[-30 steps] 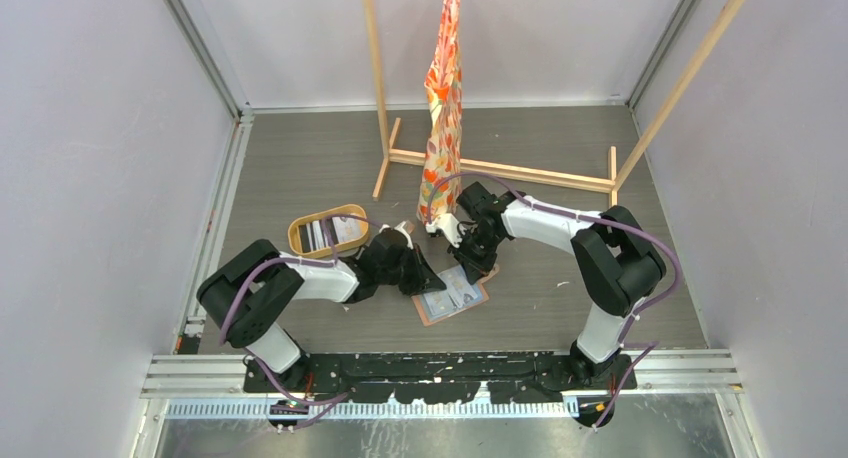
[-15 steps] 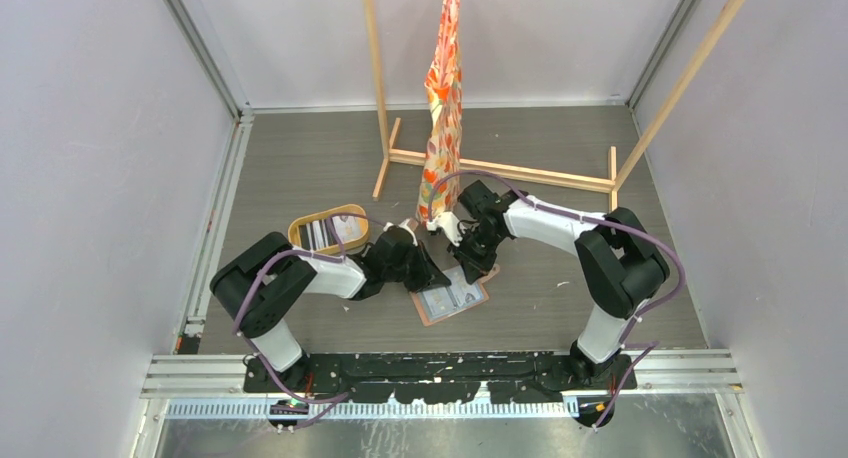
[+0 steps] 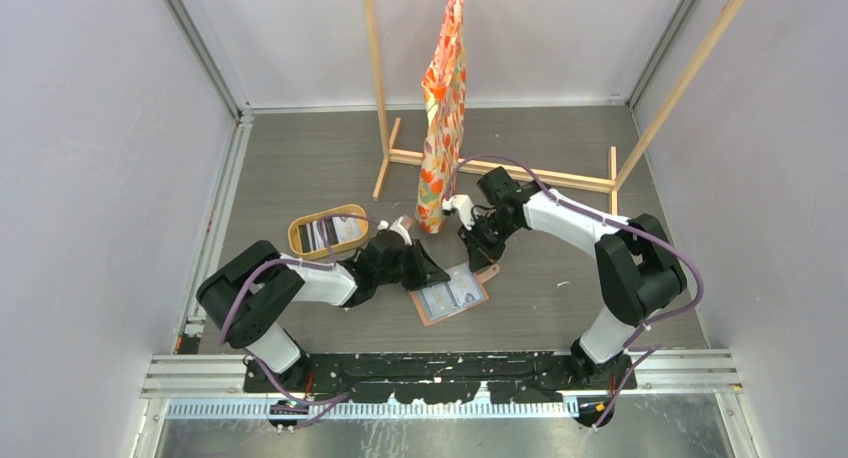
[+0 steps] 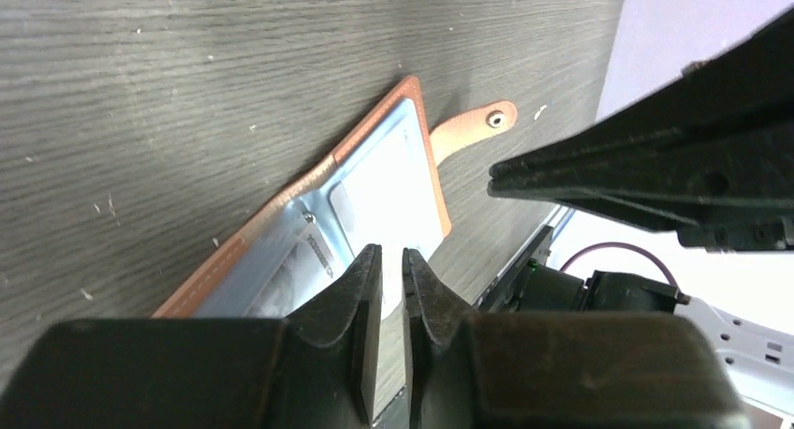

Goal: Put the credit cards into the card holder
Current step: Insert the credit card into the card holder.

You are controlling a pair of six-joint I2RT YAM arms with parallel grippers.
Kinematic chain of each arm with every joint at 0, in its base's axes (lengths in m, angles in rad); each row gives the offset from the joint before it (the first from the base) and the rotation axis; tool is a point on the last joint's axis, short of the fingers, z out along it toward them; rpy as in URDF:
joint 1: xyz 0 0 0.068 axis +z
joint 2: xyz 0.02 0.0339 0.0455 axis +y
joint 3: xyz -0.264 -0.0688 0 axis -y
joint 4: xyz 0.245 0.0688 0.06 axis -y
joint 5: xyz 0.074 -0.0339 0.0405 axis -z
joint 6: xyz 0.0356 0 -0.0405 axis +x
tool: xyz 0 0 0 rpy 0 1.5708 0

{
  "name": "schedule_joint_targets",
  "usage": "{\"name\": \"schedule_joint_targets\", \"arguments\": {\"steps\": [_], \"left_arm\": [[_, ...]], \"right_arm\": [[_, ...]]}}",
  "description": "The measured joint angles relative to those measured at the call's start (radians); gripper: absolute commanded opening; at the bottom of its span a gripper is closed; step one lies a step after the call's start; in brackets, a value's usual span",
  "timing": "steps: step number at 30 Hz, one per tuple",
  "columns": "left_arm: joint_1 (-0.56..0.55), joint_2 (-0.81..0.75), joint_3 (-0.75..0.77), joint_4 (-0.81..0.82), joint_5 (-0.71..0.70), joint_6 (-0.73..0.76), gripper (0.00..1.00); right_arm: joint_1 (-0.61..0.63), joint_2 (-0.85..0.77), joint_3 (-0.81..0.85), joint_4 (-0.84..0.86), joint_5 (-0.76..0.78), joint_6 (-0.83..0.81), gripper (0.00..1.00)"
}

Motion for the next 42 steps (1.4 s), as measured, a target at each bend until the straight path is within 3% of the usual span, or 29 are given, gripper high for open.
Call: {"name": "schedule_joint_targets", "arguments": {"steps": [12, 20, 27, 34, 42], "left_arm": [[-0.051, -0.043, -0.031, 0.043, -0.023, -0.018, 0.31], [-0.073, -0.011, -0.042, 0.037, -0.053, -0.055, 0.35], [-0.106, -0.014, -0.022, -0.008, -0.089, -0.062, 0.36], [-0.108, 0.027, 0.016, -0.036, -0.088, -0.078, 0.24], [-0.11, 0.066, 0.036, -0.011, -0.075, -0.081, 0.23]], "right_arm": [[-0.026, 0.036, 0.001, -0.024, -0.072, 0.047, 0.07], [-0.026, 0.045, 0.001, -0.027, -0.073, 0.051, 0.08], [-0.026, 0.049, 0.008, -0.029, -0.073, 0.051, 0.08], [-0.026, 0.049, 0.008, -0.029, -0.073, 0.051, 0.08], [-0.026, 0.057, 0.011, -0.031, -0.072, 0.053, 0.1]]}}
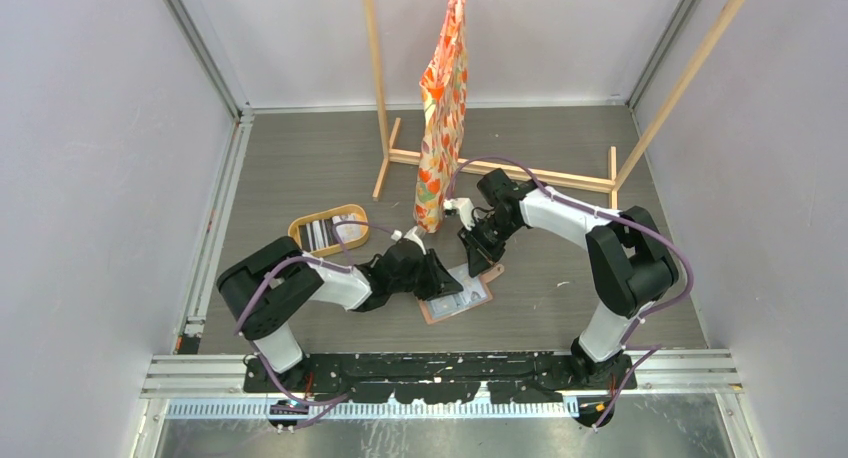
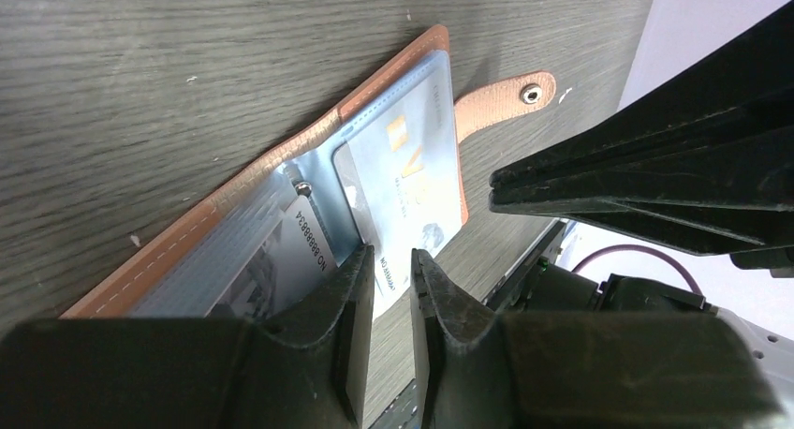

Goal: Put the credit cards into the card holder
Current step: Insert the credit card into the card holder.

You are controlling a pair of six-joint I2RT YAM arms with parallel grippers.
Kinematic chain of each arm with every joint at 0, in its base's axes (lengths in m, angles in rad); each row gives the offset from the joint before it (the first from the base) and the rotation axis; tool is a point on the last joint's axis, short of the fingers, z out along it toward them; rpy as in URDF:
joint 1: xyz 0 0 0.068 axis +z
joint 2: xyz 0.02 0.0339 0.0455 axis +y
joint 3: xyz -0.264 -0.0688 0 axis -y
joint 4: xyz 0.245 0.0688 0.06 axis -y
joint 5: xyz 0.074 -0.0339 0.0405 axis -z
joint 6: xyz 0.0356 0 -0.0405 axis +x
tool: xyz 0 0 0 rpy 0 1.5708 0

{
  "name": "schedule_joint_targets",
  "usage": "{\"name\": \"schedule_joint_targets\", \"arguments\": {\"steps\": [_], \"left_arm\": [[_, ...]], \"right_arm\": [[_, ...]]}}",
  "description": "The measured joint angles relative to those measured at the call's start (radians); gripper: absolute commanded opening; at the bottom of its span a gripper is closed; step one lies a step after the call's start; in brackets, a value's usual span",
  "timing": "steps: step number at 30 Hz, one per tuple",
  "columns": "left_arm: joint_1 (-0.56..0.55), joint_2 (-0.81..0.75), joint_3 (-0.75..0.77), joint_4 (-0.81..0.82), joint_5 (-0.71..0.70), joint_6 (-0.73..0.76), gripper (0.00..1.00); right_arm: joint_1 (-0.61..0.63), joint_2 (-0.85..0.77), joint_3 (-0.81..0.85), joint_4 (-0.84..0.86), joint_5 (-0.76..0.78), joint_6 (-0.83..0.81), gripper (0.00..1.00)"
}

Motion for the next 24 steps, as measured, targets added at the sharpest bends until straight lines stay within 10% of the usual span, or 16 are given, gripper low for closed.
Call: {"name": "schedule_joint_targets", "arguments": {"steps": [24], "left_arm": [[0.0, -0.298, -0.186, 0.06, -0.104, 0.238, 0.37]], "right_arm": [[-0.104, 0.107, 0.036, -0.049, -0.161, 0.122, 0.36]]}}
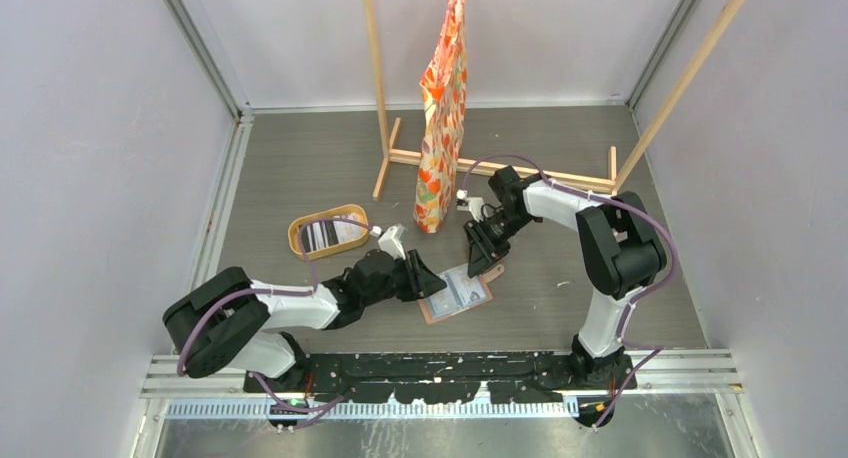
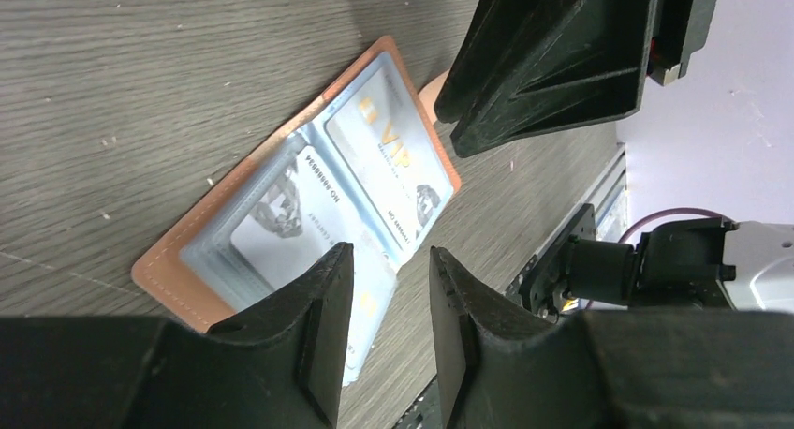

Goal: Put the credit cards into the card holder
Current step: Insert the credit card into the card holder.

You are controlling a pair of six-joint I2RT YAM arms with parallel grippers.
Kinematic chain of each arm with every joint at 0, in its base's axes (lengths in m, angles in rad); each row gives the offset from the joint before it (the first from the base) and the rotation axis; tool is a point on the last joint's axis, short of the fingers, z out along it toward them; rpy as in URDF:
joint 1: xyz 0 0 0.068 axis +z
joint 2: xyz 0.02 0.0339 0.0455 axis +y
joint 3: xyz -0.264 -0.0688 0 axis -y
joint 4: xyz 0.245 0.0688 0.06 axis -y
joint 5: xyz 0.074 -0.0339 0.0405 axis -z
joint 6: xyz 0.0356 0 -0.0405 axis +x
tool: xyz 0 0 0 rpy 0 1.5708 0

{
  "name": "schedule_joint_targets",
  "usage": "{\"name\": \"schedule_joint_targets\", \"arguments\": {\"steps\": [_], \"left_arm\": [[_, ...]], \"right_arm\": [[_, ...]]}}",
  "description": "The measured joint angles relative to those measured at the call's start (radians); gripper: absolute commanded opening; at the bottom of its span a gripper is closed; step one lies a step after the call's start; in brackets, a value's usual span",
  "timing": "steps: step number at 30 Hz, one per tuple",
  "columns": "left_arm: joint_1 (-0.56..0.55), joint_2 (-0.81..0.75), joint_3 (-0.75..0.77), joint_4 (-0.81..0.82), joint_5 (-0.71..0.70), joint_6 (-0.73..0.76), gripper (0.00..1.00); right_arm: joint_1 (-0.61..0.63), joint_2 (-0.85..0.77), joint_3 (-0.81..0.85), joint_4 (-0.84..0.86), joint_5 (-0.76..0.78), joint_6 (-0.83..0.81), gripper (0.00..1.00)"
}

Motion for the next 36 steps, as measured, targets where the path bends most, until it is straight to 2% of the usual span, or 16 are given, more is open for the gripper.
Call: {"name": "schedule_joint_targets", "arguments": {"steps": [10, 36], "left_arm": [[0.0, 0.071, -0.031, 0.087, -0.01, 0.022, 0.37], [0.0, 0.076, -0.023, 0.056, -0.037, -0.006, 0.33]], "right_arm": [[0.0, 0.053, 0.032, -0.008, 0.045, 0.037, 0.38], [0.0, 0.089, 0.048, -0.045, 0.038, 0.048, 0.37]]}}
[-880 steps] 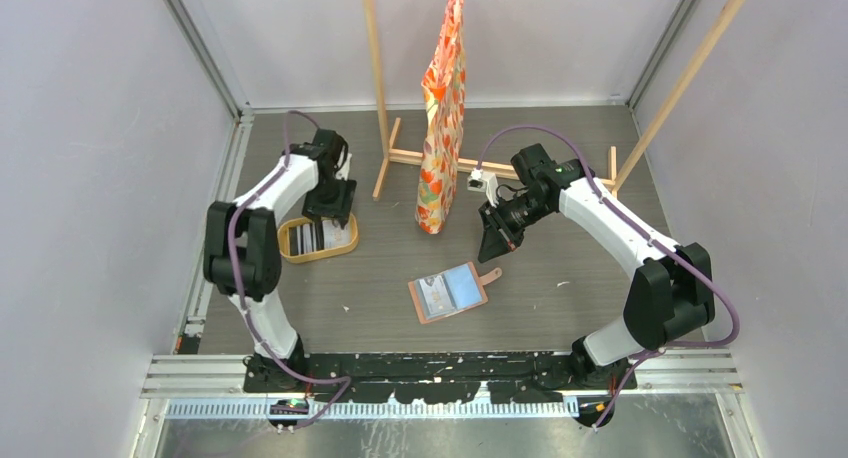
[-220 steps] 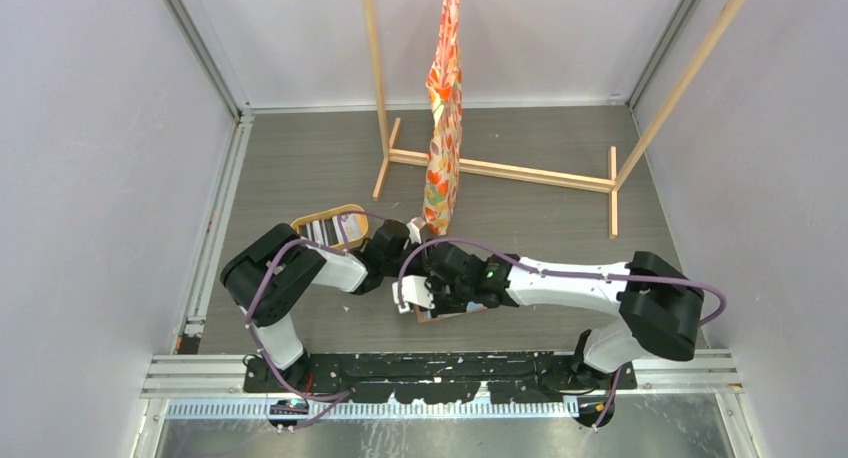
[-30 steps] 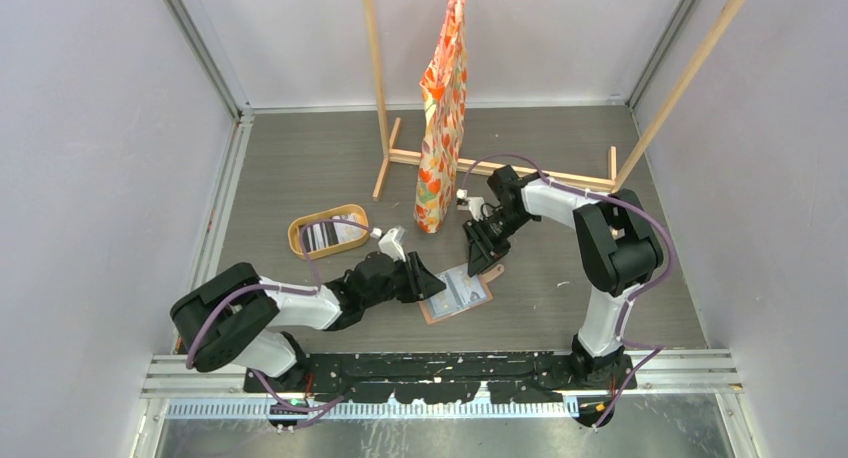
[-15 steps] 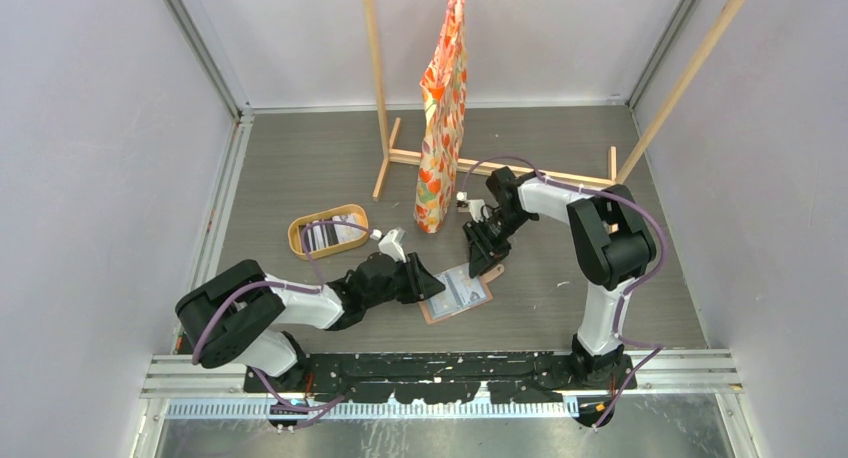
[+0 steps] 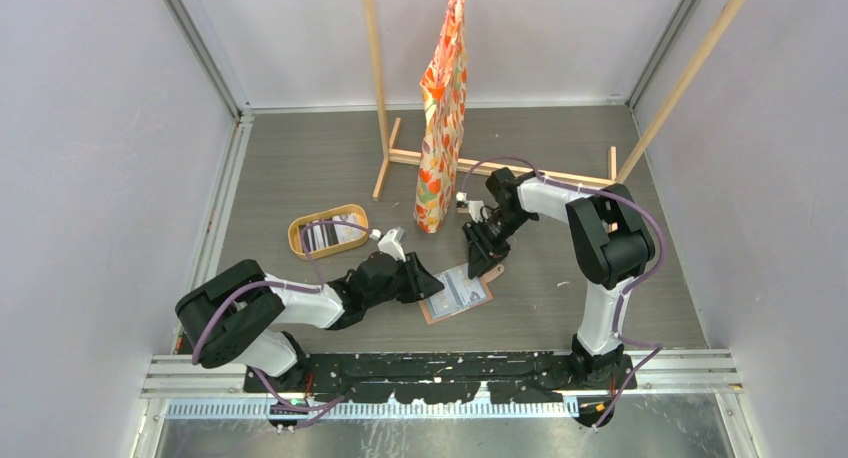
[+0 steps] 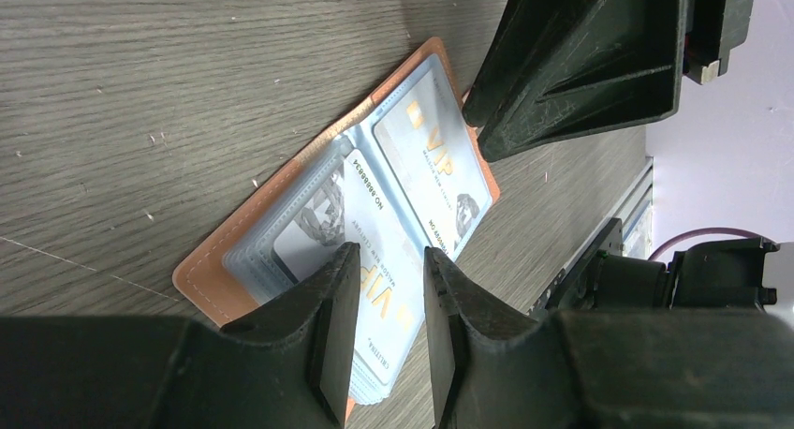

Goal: Put the credit cards into the card holder
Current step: Insert the credit card into the card holder.

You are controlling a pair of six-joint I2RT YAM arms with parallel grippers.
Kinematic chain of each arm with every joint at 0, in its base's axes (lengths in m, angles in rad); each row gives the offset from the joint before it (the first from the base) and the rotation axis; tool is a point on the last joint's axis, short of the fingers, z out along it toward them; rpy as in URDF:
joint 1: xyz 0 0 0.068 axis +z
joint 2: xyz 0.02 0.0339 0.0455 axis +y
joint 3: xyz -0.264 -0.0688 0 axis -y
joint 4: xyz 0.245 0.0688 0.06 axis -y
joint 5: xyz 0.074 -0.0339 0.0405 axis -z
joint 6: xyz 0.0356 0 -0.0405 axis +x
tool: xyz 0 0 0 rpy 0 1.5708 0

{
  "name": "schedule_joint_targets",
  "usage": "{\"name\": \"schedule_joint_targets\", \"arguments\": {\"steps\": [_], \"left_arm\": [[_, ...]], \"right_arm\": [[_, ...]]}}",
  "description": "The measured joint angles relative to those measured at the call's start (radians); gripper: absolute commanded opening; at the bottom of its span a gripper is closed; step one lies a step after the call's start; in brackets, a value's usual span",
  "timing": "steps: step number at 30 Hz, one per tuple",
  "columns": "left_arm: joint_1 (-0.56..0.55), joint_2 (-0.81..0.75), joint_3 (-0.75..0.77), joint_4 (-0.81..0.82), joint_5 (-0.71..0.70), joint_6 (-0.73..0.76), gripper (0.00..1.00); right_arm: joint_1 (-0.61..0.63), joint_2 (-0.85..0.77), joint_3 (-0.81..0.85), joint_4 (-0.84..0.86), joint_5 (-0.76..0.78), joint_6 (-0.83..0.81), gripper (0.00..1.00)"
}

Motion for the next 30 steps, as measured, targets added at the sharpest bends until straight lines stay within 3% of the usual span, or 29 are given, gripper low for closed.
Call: {"name": "schedule_joint_targets", "arguments": {"steps": [17, 30], "left_arm": [[0.0, 0.007, 0.008, -0.004, 0.0, 0.0, 0.32], [0.0, 0.014, 0.011, 0.0, 0.0, 0.0, 0.33]], "right_arm": [[0.0, 0.019, 0.003, -0.003, 0.014, 0.003, 0.38], [0.0, 0.024, 0.019, -0.025, -0.062, -0.016, 0.36]]}}
